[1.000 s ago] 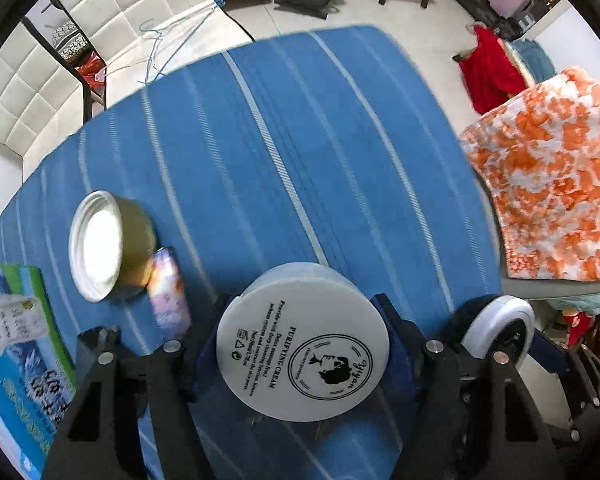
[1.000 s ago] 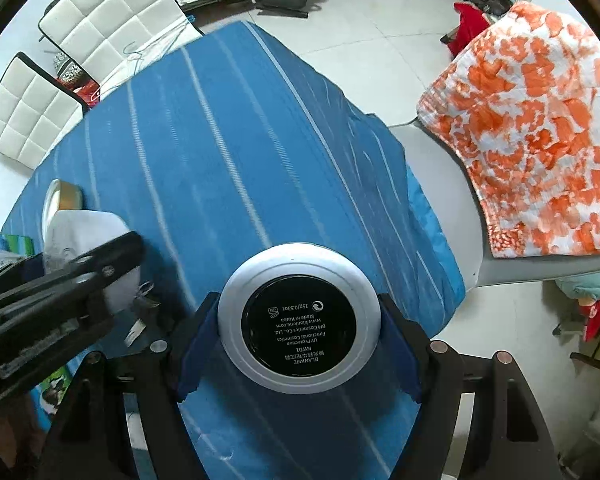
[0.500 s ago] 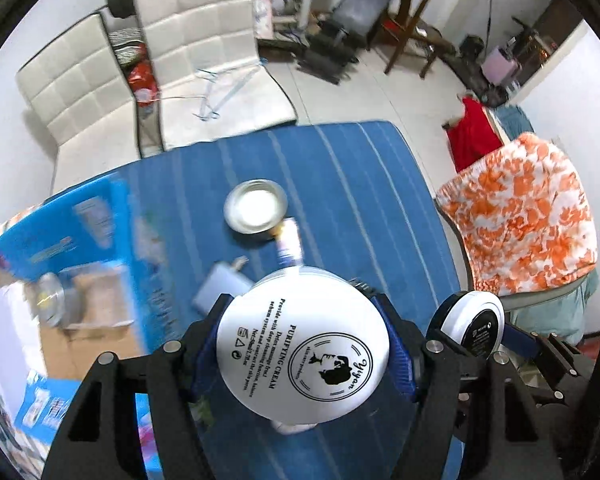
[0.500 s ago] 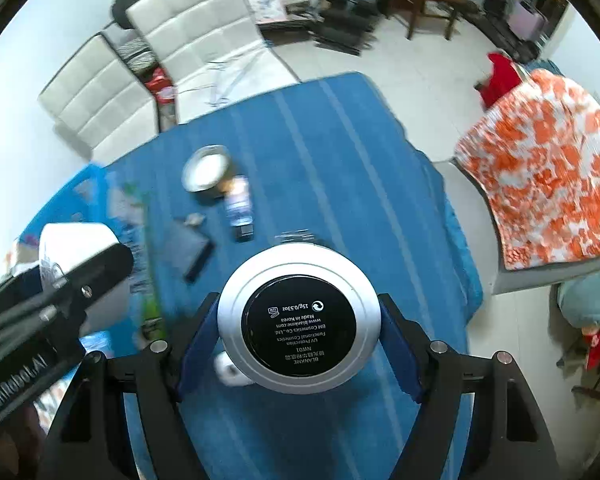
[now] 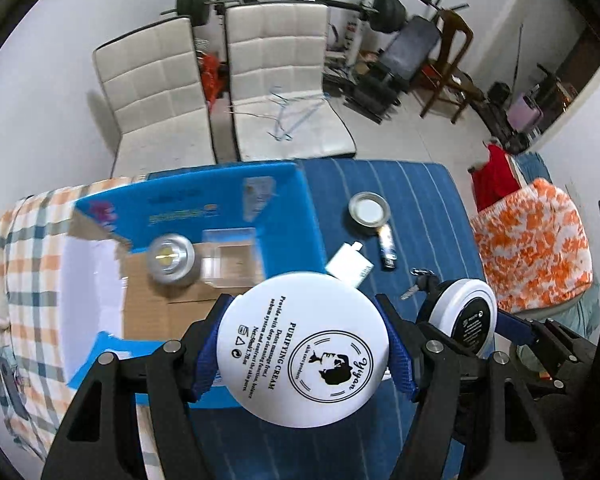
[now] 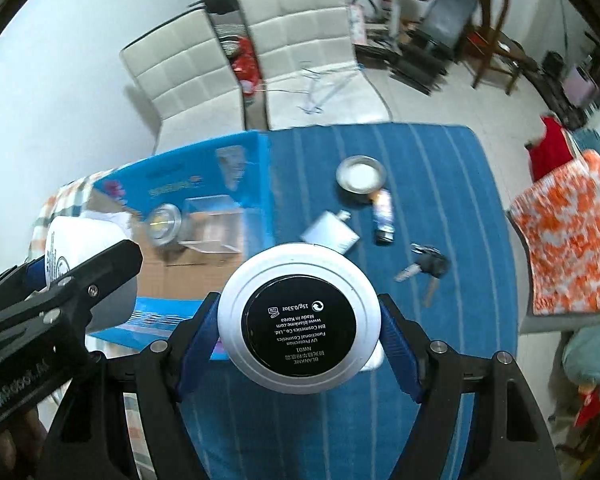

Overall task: Organize rigid objects
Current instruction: 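Place the black-lidded jar in the blue box with the right tool while the left places the cream jar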

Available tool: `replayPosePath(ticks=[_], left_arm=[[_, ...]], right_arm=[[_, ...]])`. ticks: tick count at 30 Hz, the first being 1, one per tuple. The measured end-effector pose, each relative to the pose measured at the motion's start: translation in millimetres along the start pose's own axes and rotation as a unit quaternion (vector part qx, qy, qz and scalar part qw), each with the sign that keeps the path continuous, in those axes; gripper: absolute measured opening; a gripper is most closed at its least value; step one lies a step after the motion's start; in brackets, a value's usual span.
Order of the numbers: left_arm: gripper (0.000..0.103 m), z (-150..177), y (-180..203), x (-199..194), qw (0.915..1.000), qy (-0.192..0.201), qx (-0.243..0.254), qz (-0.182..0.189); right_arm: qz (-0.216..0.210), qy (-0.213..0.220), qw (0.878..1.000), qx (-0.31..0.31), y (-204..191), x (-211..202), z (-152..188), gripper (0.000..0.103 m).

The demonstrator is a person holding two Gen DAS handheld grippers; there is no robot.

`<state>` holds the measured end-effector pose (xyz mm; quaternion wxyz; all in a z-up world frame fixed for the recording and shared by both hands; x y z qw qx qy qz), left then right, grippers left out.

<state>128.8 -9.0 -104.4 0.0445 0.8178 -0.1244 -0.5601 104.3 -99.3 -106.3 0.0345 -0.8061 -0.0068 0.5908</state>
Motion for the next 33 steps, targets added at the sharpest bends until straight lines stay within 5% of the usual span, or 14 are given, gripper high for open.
replayPosePath(ticks=[10,19,26,33], left_arm=[[0.067,7.7,-123.2,-14.6,0.997,-0.001,-0.067,-0.038],[0.067,13.1,-235.1,55.2,0.9867,-0.067,-0.11,-0.098],[0.067,13.7,-254.8,114.4,0.9808,-0.128,-0.097,-0.11],[0.067,12.1,-248.9,138.5,0.9802,-0.145,-0.075,-0.112]], right_arm=[[-0.012,-0.031,0.999,-0.022,-86.9,61.4,-10.8,0.077],[0.031,-0.108,0.992,-0.049,-121.1,156.3,2.8,0.078],[0.048,-0.15,0.987,-0.041,-128.0,197.4,14.8,0.078],[0.051,-0.174,0.983,-0.035,-124.1,219.6,14.9,0.078]])
Point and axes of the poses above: each gripper's, at about its wrist camera, not at the fingertips, and x roughly the way its jaws point, y to its right, z to its underside, the point moved 9 cm from there along x, roughly the way its jaws point, and after that the axes turned 5 degrees about z, right-handed, at the moved point
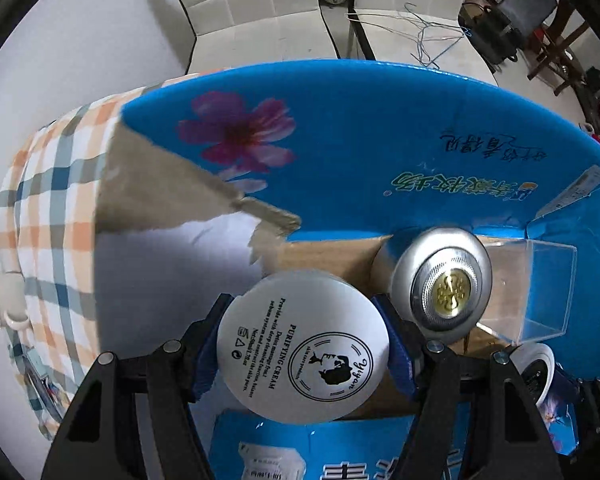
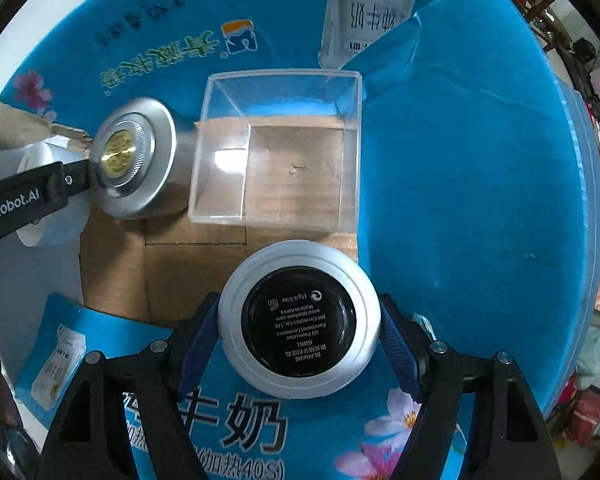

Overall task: Organize rigid objects
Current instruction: 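Place the black-lidded jar in the blue box with the right tool while the left places the cream jar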

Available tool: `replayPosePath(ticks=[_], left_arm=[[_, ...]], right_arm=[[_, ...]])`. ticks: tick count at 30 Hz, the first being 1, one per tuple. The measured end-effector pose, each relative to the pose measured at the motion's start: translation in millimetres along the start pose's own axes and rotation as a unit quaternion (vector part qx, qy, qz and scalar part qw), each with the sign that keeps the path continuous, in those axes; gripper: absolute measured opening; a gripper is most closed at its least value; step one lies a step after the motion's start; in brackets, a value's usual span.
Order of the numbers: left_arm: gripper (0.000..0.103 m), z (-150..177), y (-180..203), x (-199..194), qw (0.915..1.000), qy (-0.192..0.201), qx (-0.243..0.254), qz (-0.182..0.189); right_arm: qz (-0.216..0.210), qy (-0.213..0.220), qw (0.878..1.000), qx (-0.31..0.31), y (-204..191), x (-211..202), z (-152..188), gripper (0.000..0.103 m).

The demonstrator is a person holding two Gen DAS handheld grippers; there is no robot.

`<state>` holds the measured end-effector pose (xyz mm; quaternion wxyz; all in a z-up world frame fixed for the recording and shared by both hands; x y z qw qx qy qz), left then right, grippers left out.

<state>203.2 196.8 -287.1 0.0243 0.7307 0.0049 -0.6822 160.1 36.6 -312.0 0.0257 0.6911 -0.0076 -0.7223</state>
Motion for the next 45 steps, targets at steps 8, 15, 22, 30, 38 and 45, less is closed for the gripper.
replayPosePath(ticks=[8,15,22,30,38,45], left_arm=[[0.067,-0.3,-0.4,1.2,1.0,-0.006,-0.003,0.001],[0.067,4.4,-3.3,1.4,0.9991,-0.031,-0.021,0.017],[0.103,12.0,-4.4,-18.9,0.9992,-0.029,-0.028,-0.005],[0.103,29.6,2.7,-58.6,0.9992,0.003,-0.032,0.023],[0.103,52.1,15.3,-94.2,0.9981,0.035,-0.03,0.041],[0.103,77.1,22.3,-133.5,0.9963,0.063,-0.025,0.052]], right_arm=[[-0.009,-0.012,1.0,0.003,0.0,7.9,-3.3,0.078],[-0.029,-0.021,0.999,-0.002,4.5,3.8,-12.2,0.086],[-0.019,-0.004,1.0,-0.021,5.3,-13.8,-12.4,0.093],[-0.018,0.032,0.999,-0.031,23.3,-56.4,-0.1,0.093],[-0.025,0.075,0.996,-0.043,20.0,-105.2,33.6,0.093],[-0.048,0.104,0.992,-0.045,23.8,-144.8,62.3,0.093]])
Point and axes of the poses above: each gripper's, at about its wrist camera, not at the fingertips, and x roughly the way its jaws point, y to its right, z to its underside, the point moved 9 cm from there along x, roughly the way its jaws point, and after that the axes turned 5 degrees about z, right-handed, at the moved point
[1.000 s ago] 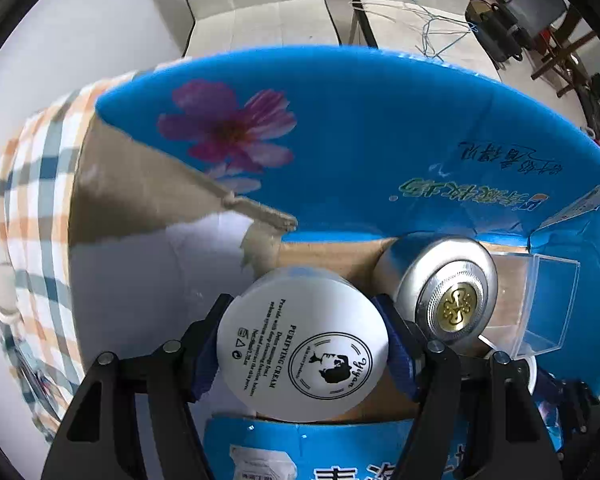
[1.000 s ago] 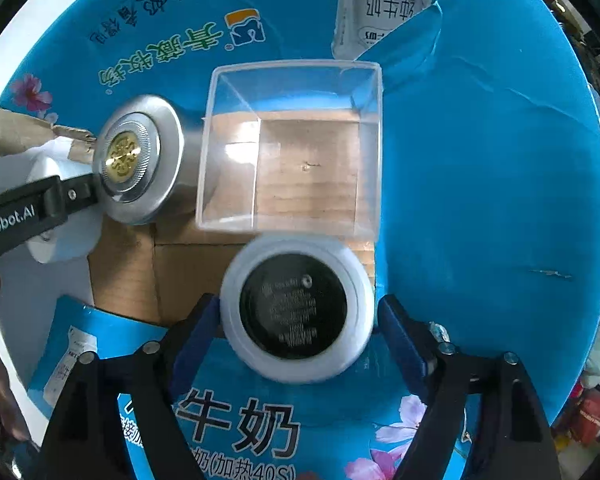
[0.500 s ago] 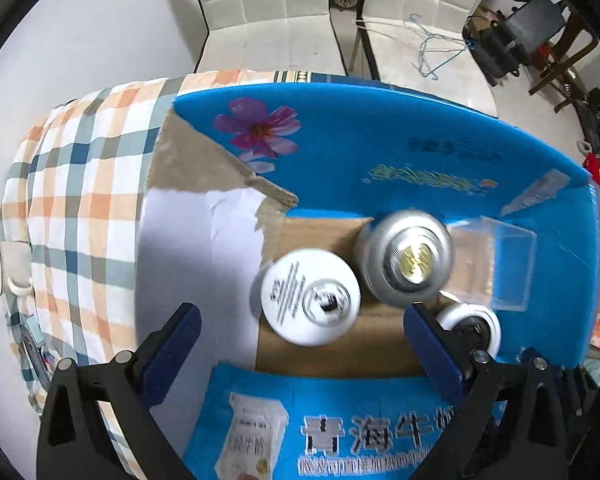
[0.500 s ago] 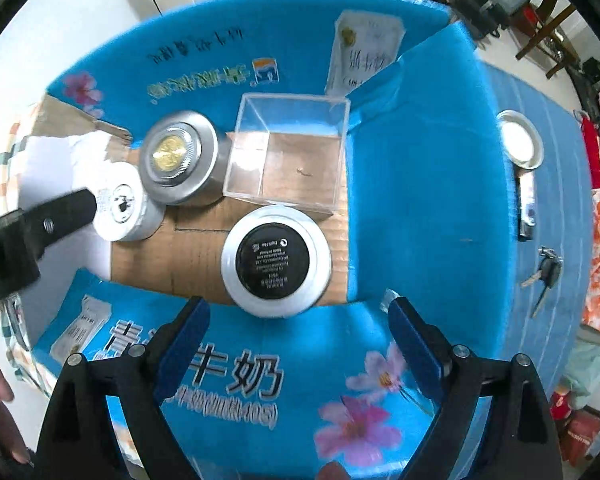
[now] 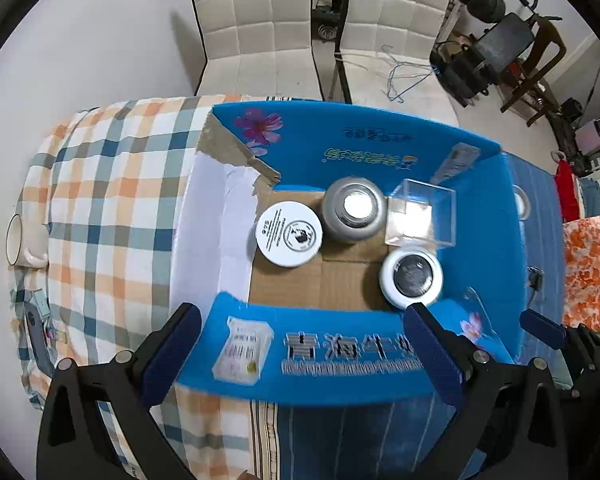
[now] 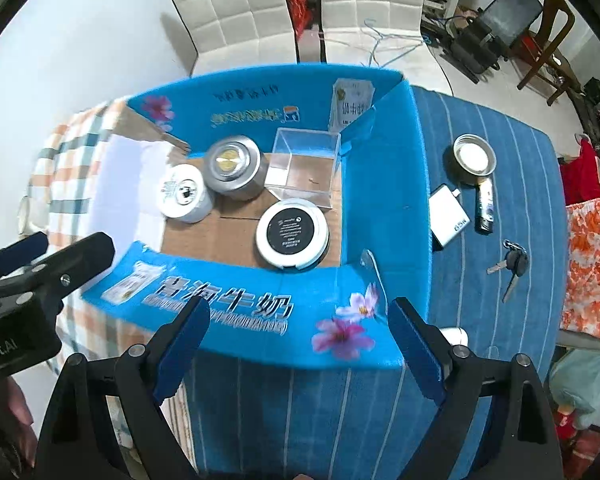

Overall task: Organize rigid objects
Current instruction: 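Place the black-lidded jar in the blue box with the right tool while the left places the cream jar, then grasp the white egg-shaped device with the right tool while the left grasps the black charger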

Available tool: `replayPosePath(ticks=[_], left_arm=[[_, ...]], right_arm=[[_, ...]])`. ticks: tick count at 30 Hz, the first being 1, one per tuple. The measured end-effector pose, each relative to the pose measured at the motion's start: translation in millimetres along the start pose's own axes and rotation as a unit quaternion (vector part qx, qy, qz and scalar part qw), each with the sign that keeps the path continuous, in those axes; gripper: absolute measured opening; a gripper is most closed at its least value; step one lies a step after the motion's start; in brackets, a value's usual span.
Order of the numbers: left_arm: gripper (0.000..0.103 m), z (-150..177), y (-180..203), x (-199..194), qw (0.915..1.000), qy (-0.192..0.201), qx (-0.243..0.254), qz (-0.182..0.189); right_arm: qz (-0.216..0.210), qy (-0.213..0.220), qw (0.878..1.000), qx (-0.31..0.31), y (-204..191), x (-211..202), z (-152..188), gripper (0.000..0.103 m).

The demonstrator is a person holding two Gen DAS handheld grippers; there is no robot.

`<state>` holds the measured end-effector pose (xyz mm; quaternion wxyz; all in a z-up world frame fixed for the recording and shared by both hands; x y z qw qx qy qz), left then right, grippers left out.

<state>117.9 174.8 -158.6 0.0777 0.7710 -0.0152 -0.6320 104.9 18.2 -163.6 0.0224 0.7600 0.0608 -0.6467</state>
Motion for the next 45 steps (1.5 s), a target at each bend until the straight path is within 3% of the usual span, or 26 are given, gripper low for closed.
replayPosePath(ticks=[12,18,23,27,33,36,37,38,41,45], left_arm=[[0.103,25.6,30.0,-66.8,0.9988,0.038,0.021,0.02],[0.103,29.4,55.3,-77.1,0.9977,0.054,0.028,0.029],[0.103,33.8,93.6,-47.7,0.9966,0.062,0.05,0.021],[0.103,40.5,117.2,0.4,0.9982,0.034,0.046,0.019],[0.103,41.8,150.7,53.5,0.9968,0.004,0.079,-0.013],[0.103,37.0,158.7,68.2,0.994,-0.002,0.101,-0.04],[0.103,35.4,160.2,72.0,0.9934,-0.006,0.105,-0.045],[0.103,34.1,161.2,74.6,0.9932,-0.008,0.106,-0.048],[0.103,27.7,164.1,75.6,0.9927,-0.008,0.107,-0.055],[0.103,15.8,182.1,71.8,0.9917,-0.004,0.118,-0.049]], right_arm=[[-0.039,0.056,0.998,-0.005,4.8,-80.5,19.1,0.093],[-0.013,0.078,0.996,0.04,66.3,-88.2,33.8,0.093],[0.052,0.039,0.99,0.124,167.7,-33.1,61.4,0.093],[0.037,-0.028,0.982,0.185,214.2,42.8,85.0,0.092],[-0.004,-0.075,0.976,0.204,210.2,118.6,93.0,0.087],[0.005,-0.093,0.978,0.189,204.0,142.9,92.3,0.07],[0.013,-0.088,0.979,0.185,204.0,144.7,91.0,0.062],[0.02,-0.078,0.981,0.176,203.9,142.9,88.1,0.06],[0.021,-0.08,0.982,0.172,208.4,142.2,88.2,0.06],[0.033,-0.078,0.978,0.193,248.9,134.8,87.2,0.06]])
Point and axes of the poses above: each gripper's, at about its wrist camera, not at the fingertips, and x roughly the way its jaws point, y to its right, z to its underside, the point moved 9 cm from there along x, roughly the way its jaws point, and after that the axes turned 5 degrees about z, right-handed, at the moved point
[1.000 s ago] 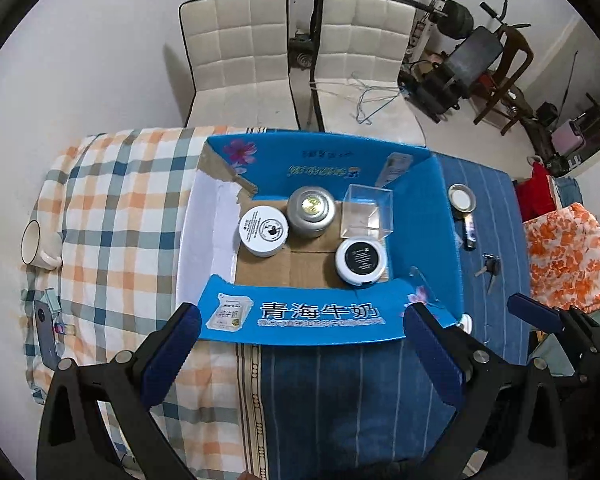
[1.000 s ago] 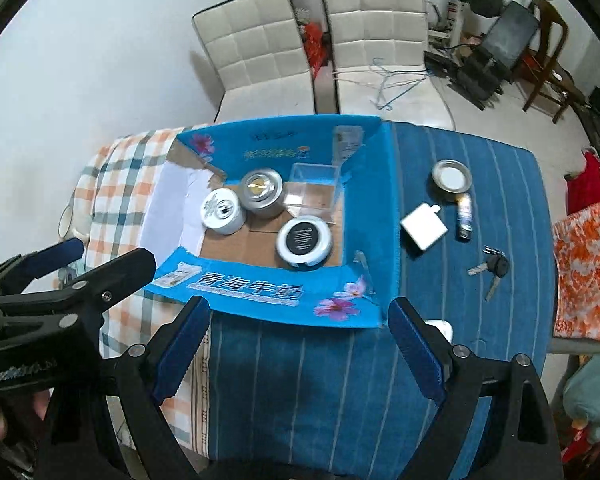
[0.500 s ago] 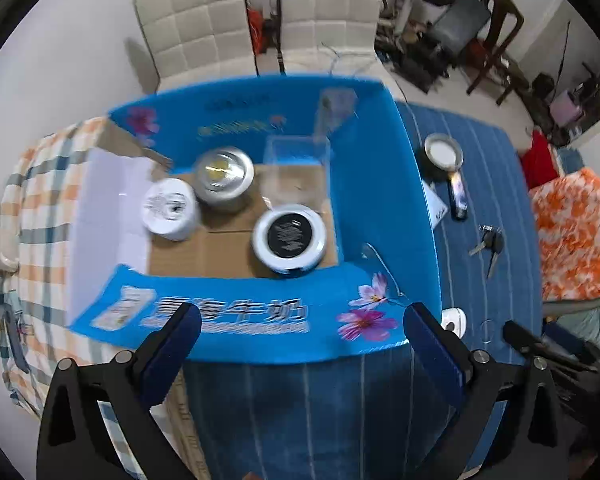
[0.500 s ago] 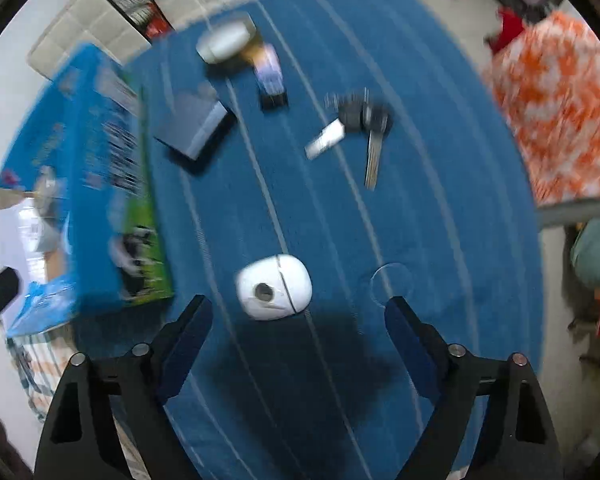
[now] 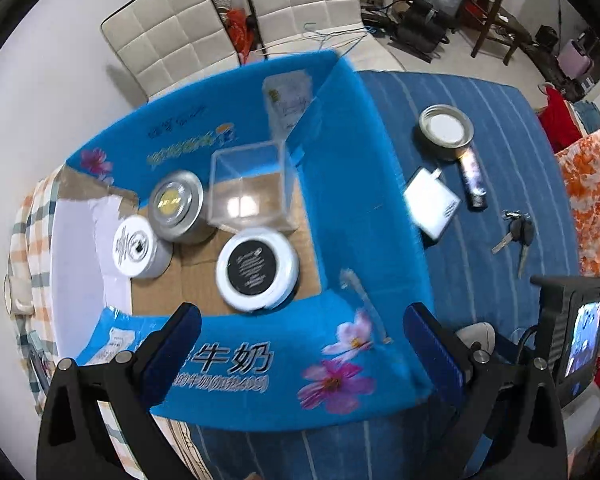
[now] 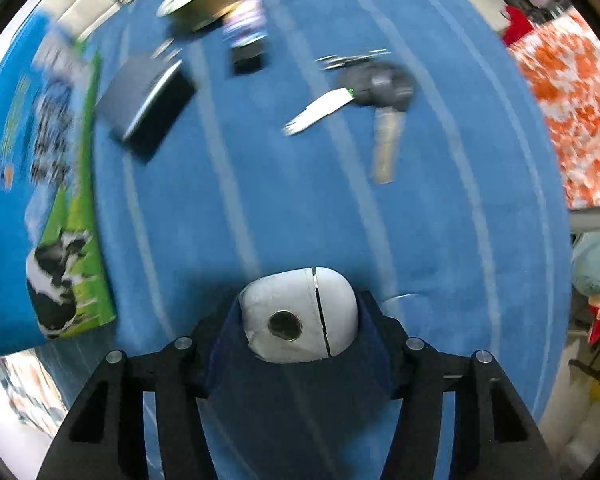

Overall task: Organize rigid objects
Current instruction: 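Grasp the white egg-shaped device with the right tool while the left grasps the black charger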

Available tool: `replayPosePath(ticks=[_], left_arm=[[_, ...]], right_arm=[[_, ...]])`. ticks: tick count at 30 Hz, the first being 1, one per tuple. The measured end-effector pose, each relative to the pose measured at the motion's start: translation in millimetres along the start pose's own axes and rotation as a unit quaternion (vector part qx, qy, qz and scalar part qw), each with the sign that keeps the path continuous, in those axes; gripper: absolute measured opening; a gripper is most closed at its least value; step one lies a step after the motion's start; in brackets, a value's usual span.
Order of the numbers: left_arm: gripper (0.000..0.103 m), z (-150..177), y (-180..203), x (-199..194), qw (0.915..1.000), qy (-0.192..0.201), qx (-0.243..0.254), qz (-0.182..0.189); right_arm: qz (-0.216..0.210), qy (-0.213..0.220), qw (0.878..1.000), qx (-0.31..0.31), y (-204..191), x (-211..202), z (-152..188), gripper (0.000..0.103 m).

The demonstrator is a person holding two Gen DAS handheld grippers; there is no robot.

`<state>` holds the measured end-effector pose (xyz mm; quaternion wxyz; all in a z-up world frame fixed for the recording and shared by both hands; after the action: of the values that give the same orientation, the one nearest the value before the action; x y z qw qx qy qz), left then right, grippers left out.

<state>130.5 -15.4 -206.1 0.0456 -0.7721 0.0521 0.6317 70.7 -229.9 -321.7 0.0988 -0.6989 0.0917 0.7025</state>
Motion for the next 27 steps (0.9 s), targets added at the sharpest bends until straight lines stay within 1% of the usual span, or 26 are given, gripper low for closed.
replayPosePath(ticks=[3,5,7,9,10,11,12,14,18,20,22,27], left_arm=[[0.103,-18.9,22.1,-5.3,0.9995,0.014,0.026,0.008],[0.103,-36.2,44.1,-7.9,0.998,0.024,0.055,0.02],[0.103,-55.5,67.8,-5.2,0.9952,0.021,0.092,0.025],[0.103,-73.3,91.3,1.1,0.9914,0.01,0.125,0.04],[0.103,-83.0,106.1,8.7,0.9879,-0.007,0.143,0.059],[0.103,-87.6,114.3,15.7,0.9856,-0.024,0.154,0.067],[0.103,-92.9,125.8,28.5,0.9809,-0.055,0.169,0.078],[0.103,-98.2,137.2,50.4,0.9726,-0.101,0.19,0.088],[0.103,-100.5,145.3,86.8,0.9649,-0.148,0.205,0.069],[0.103,-99.6,147.1,101.5,0.9621,-0.168,0.207,0.059],[0.103,-93.9,149.7,115.0,0.9582,-0.189,0.209,0.051],[0.103,-73.5,144.3,146.7,0.9462,-0.236,0.221,0.012]], right_arm=[[-0.001,0.005,1.0,0.018,33.9,-12.0,-18.0,0.06],[-0.003,0.01,1.0,0.025,46.4,-19.1,-28.2,0.06],[-0.009,0.017,0.999,0.031,55.6,-28.1,-40.5,0.06],[-0.01,0.024,0.999,0.035,55.7,-34.0,-46.0,0.06],[-0.012,0.028,0.999,0.039,55.9,-37.2,-52.5,0.06],[-0.014,0.03,0.999,0.04,54.4,-38.8,-56.4,0.06],[-0.015,0.032,0.999,0.041,54.2,-40.7,-61.4,0.06],[-0.019,0.035,0.998,0.044,55.2,-45.7,-73.0,0.06],[-0.029,0.037,0.998,0.047,50.9,-50.5,-86.2,0.06],[-0.034,0.035,0.998,0.048,47.8,-49.9,-85.2,0.06],[-0.036,0.032,0.998,0.047,49.7,-44.6,-84.4,0.06],[-0.032,0.026,0.998,0.045,54.2,-34.8,-79.3,0.06]])
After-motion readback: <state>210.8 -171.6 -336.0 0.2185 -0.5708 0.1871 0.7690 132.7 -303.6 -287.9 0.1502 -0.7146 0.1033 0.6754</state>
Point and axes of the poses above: each gripper's, at about its wrist camera, not at the fingertips, and x roughly the way its jaws point, y to its right, z to its underside, the point moved 9 cm from there along x, roughly the way its jaws point, and after that the axes turned 5 degrees about z, right-handed, at the moved point
